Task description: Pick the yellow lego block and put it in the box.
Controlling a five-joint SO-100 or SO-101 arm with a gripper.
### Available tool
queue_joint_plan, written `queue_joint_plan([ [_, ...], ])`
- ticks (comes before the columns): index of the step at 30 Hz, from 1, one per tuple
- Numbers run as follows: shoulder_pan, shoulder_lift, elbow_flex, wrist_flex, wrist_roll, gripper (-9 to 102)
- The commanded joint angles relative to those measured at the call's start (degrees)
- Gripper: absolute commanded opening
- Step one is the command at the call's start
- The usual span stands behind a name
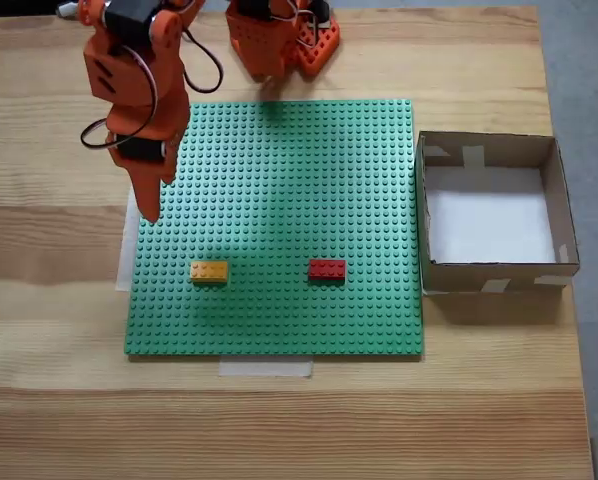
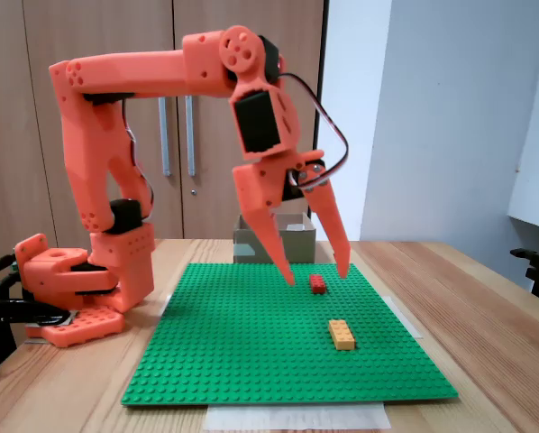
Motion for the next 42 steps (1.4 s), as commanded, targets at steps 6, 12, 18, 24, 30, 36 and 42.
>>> queue_joint_plan([
  [6, 0.4, -0.4, -2.2, -0.6, -0.3, 23],
  [12, -0.9, -1.0, -2.0, -0.5, -1.6, 22],
  [18, -4.4, -2.5, -2.0, -0.4, -0.9, 21],
  [24, -6.9, -3.4, -2.0, -1.1, -1.1, 21],
  [30, -9.9, -4.7, -2.3, -2.1, -0.6, 21],
  [36, -9.4, -8.8, -4.0, -3.7, -1.8, 21],
  [42, -8.9, -13.5, -8.6, -1.9, -3.6, 20],
])
